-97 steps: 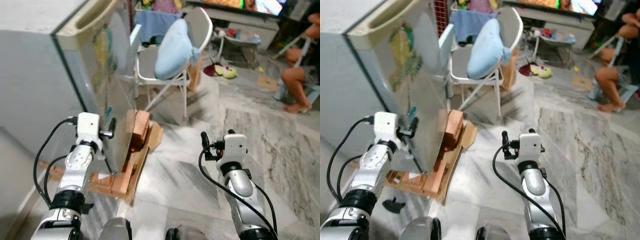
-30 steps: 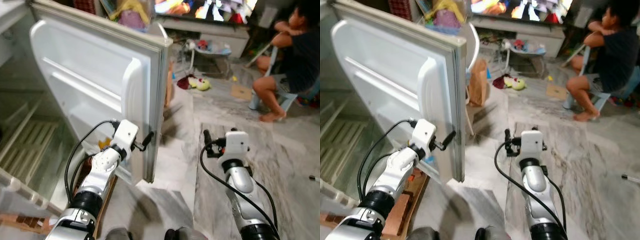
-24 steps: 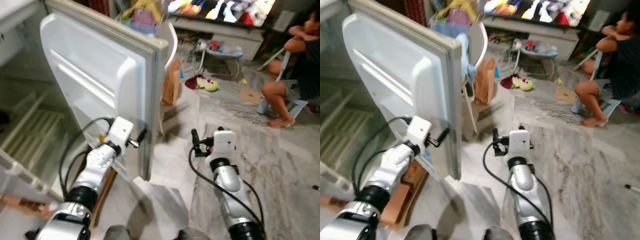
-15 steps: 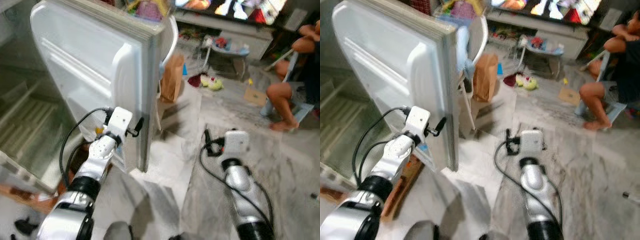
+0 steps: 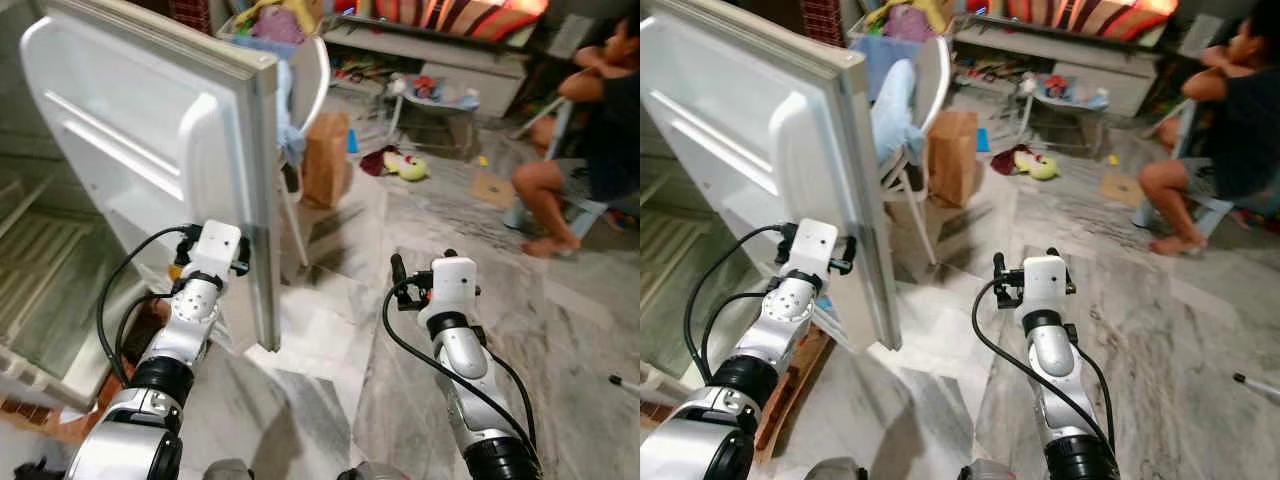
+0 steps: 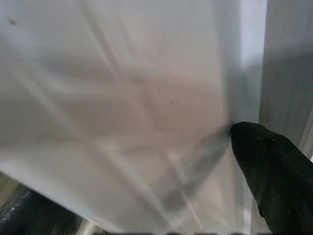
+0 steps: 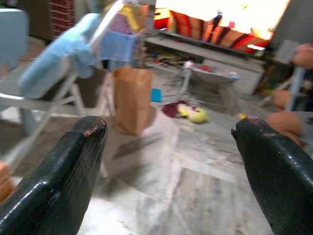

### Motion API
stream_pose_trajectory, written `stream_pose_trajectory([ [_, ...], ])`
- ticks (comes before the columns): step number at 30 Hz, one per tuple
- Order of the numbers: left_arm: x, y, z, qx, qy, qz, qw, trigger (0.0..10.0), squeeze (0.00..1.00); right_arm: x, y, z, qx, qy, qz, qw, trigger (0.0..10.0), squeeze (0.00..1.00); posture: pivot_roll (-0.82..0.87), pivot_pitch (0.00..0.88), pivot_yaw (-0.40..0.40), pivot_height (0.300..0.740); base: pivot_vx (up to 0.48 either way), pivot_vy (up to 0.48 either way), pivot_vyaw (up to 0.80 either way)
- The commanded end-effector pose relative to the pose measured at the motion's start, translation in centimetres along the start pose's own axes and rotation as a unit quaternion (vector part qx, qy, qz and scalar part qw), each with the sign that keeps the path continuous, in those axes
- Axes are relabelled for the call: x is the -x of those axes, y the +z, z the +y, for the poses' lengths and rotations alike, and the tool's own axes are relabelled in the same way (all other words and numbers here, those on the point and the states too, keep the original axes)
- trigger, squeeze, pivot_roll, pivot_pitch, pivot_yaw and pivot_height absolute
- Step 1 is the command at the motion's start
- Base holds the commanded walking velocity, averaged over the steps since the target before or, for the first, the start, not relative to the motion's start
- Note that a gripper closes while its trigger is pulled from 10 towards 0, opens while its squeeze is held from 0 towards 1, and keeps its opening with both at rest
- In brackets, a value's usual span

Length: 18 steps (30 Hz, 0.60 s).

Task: Restocking fridge

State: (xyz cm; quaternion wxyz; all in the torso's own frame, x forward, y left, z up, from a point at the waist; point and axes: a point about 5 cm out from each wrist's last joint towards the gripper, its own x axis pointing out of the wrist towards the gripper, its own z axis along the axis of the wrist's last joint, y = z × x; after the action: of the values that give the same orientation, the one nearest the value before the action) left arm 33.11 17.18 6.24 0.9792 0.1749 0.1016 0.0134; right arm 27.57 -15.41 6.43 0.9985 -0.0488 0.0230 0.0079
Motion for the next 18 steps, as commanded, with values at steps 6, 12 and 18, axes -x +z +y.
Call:
stream_pose_trajectory([
  [6, 0.6, -0.6, 2.0, 0.05, 0.007, 0.004, 0.999, 10.0, 0.0, -0.2, 0.0, -0.5, 0.005, -0.005, 0.0, 1.0, 10.0, 0.0, 0.05, 0.03, -0.077, 0.74, 0.0, 0.0, 0.0],
  [12, 0.9, 1.6, 1.4, 0.048, -0.06, -0.067, 0.995, 10.0, 0.0, -0.3, 0.1, -0.5, 0.005, -0.005, -0.002, 1.0, 10.0, 0.0, 0.04, 0.03, -0.075, 0.74, 0.0, 0.0, 0.0],
  [18, 0.5, 2.8, 4.1, 0.03, 0.006, -0.098, 0.995, 10.0, 0.0, -0.1, 0.1, -0.7, 0.006, -0.01, -0.002, 1.0, 10.0, 0.0, 0.04, 0.032, -0.072, 0.74, 0.0, 0.0, 0.0],
])
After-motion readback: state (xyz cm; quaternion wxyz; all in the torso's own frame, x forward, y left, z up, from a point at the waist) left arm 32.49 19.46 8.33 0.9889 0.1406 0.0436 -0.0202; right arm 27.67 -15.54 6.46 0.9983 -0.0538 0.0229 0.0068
